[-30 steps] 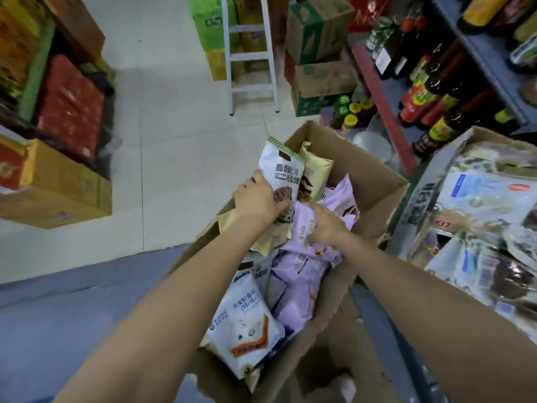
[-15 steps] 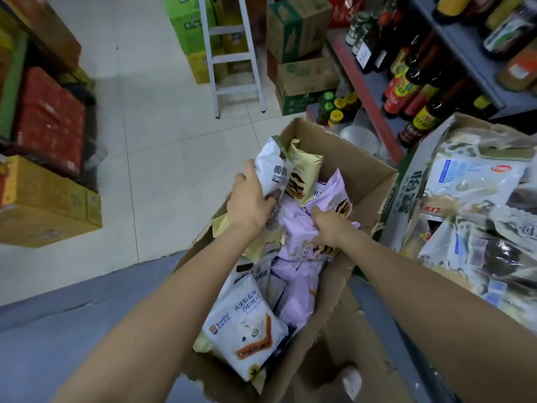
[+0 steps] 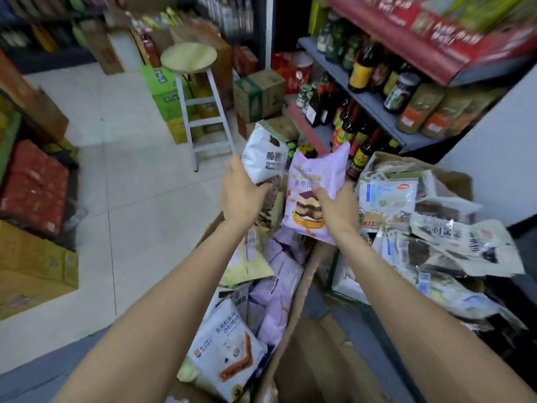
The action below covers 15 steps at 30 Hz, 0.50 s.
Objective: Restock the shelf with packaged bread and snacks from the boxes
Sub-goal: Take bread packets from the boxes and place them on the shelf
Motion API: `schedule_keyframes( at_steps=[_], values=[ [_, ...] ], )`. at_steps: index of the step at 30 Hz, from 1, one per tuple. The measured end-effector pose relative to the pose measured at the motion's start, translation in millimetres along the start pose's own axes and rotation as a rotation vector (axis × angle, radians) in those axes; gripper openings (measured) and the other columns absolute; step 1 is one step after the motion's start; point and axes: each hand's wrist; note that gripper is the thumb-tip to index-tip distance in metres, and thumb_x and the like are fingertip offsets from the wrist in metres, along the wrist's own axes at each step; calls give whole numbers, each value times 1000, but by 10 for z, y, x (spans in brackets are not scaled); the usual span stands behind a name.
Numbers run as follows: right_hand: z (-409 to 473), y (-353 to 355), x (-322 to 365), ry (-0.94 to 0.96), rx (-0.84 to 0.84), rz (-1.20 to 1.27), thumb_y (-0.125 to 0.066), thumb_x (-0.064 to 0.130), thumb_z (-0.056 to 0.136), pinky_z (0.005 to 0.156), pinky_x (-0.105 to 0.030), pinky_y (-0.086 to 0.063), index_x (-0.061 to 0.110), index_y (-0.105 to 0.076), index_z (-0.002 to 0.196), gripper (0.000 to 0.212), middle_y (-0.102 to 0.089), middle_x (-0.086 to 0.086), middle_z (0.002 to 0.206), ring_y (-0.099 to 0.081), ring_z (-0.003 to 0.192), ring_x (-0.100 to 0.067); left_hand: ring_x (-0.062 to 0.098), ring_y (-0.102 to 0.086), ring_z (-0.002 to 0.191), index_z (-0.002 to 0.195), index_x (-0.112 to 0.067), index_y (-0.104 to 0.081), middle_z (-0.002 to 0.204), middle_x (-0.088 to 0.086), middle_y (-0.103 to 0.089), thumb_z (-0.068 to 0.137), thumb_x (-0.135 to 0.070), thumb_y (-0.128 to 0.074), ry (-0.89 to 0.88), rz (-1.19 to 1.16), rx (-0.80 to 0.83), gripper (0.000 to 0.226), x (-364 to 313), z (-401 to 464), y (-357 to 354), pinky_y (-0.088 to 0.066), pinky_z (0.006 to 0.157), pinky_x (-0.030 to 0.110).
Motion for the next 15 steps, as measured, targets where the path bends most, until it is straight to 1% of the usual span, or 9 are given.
schedule_keyframes(
  at_steps=[2,4,5,7,8,10,13,15],
  values=[
    [35,293,190,27,-51,78,-59,40,87,87,-37,-45,5,-39,131,60,-54,-14,128,-54,116,-33,28,-60,103,116,-14,-40,114,6,-62,68,-25,-79,-34,-89,41,63,-293,-54,-21,-52,80,41],
    [18,663,363,31,-127,139,-58,36,89,84,-33,-41,4,-34,135,61,-50,-13,134,-50,121,-31,26,-61,105,120,-12,-38,117,6,-64,73,-21,-78,-103,-127,76,62,-641,-116,-70,-50,76,33],
    [4,857,417,45,-163,161,-58,34,90,81,-31,-39,3,-33,136,61,-49,-13,135,-49,122,-30,27,-61,107,121,-11,-37,119,6,-63,75,-20,-77,-145,-137,82,61,-822,-150,-111,-48,74,31],
    [-50,1271,467,71,-218,196,-57,32,91,74,-28,-32,3,-36,131,54,-52,-12,129,-51,116,-28,27,-60,107,125,-11,-36,120,7,-62,79,-21,-74,-219,-161,93,61,-1223,-259,-197,-44,71,28],
    [-104,1490,483,84,-256,216,-57,33,91,73,-28,-31,4,-39,128,51,-53,-12,125,-52,112,-27,27,-61,105,127,-11,-36,118,7,-63,80,-22,-73,-252,-176,101,61,-1428,-331,-253,-43,70,27],
    [-204,1956,462,89,-331,286,-57,37,90,74,-28,-31,6,-43,123,47,-56,-9,121,-53,106,-24,25,-63,100,127,-12,-37,114,6,-65,81,-25,-73,-326,-209,114,60,-1853,-530,-380,-44,68,28],
    [-397,2715,411,120,-456,376,-52,45,92,74,-29,-37,9,-46,116,44,-58,-7,108,-57,98,-26,26,-62,100,128,-13,-36,114,6,-64,82,-28,-72,-447,-273,124,60,-2499,-898,-610,-49,69,33],
    [-527,3242,361,154,-528,430,-50,52,90,75,-31,-44,12,-46,116,48,-59,-2,103,-62,94,-27,28,-61,102,131,-13,-35,116,8,-64,82,-31,-71,-485,-338,142,63,-2925,-1199,-777,-51,75,37]
  ],
)
Point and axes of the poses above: each hand's wrist, its own z-axis towards the middle knuckle, its own y-axis out of the back of the hand, x = y × z
